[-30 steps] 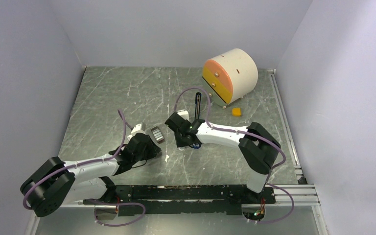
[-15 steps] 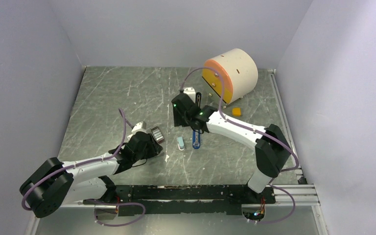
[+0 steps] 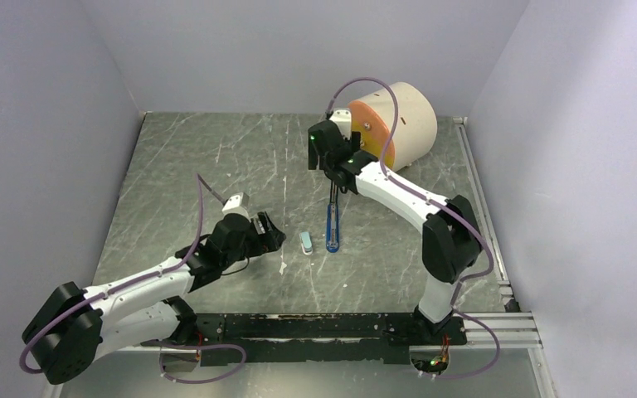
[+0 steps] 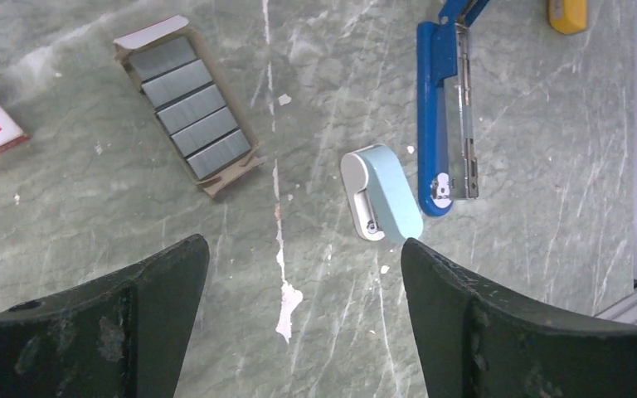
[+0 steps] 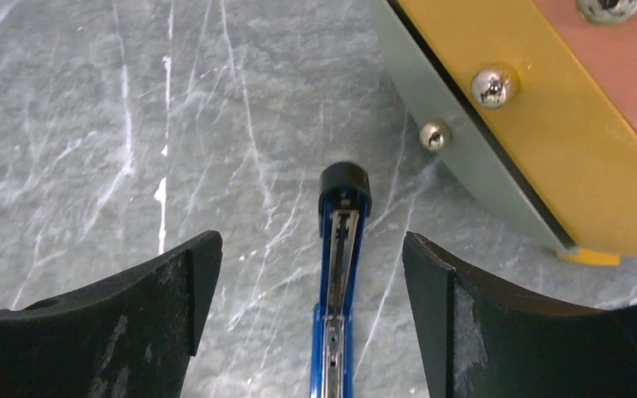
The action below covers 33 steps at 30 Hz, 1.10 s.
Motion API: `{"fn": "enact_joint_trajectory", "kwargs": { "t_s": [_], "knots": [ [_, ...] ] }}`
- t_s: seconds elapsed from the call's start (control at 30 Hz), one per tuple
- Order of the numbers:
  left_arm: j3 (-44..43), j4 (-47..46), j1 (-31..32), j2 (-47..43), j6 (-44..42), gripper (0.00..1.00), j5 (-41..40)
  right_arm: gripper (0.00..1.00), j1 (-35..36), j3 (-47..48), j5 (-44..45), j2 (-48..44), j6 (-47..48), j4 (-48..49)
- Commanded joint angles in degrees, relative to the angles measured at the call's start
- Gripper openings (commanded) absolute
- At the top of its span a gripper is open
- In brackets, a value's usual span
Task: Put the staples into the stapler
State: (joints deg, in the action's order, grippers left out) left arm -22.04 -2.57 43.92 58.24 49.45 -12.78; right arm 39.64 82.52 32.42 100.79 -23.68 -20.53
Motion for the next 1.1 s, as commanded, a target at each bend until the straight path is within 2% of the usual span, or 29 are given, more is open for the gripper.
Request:
{"fn": "enact_joint_trajectory", "kwargs": {
  "t_s": [0.0, 0.33, 0.53, 0.67, 0.9, 1.07],
  "knots": [
    [-2.8, -0.21, -0.11, -0.43, -3.75, 0.89, 3.4, 0.81, -2.33, 2.93, 0.64, 3.9, 3.27, 2.06],
    [-4.14, -5.03, -0.12, 0.2, -4.56, 0.77, 7.95, 0.61, -6.38, 6.81, -6.99, 10.25, 6.31, 1.34],
    [-7.54, -6.02, -0.07, 3.35, -3.55, 0.77, 13.52, 0.43, -6.57, 8.86, -8.07, 12.29, 6.15, -0.33],
    [-10.14, -5.61, -0.06, 6.52, -2.5, 0.7, 16.57, 0.31, -6.58, 9.14, -7.99, 11.81, 5.95, -1.2],
    [-15.86, -5.85, 0.02, 15.44, -1.68, 0.53, 20.42, 0.27, -6.58, 4.34, -7.57, 6.21, 5.28, 1.14],
    [-19.68, -9.07, 0.1, 23.78, -1.33, 0.5, 21.82, 0.26, -6.46, -2.18, -8.51, 2.17, 5.24, 6.19]
  ]
}}
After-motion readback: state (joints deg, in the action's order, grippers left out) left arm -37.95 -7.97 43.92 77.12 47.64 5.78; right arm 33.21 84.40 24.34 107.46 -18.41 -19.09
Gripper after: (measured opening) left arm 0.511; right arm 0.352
